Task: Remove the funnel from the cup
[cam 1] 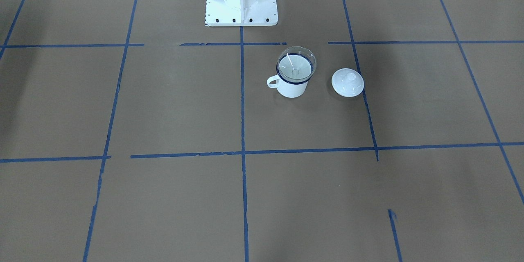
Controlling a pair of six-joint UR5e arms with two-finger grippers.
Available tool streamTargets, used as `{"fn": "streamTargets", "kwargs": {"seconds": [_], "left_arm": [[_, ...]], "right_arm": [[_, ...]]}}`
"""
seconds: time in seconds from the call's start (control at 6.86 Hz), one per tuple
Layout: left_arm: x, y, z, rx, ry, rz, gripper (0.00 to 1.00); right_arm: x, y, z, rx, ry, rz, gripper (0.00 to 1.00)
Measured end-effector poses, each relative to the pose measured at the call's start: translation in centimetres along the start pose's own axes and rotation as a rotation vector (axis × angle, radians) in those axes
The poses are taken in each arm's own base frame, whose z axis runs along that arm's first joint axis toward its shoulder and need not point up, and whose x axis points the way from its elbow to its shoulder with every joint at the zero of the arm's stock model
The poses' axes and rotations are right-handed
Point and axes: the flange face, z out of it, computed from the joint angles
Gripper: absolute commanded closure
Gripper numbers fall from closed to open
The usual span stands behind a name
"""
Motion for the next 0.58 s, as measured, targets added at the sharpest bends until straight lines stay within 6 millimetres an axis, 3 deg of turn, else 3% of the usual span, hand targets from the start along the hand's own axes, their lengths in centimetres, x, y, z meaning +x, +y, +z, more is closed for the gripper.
{"fn": "streamTargets", "kwargs": {"seconds": [0.58], "left_arm": [[-0.5,0.48,0.48,-0.004,0.002,-0.007,0.0]], "right_arm": [[0.01,0.0,0.01,0.0,0.0,0.0,0.0]]}}
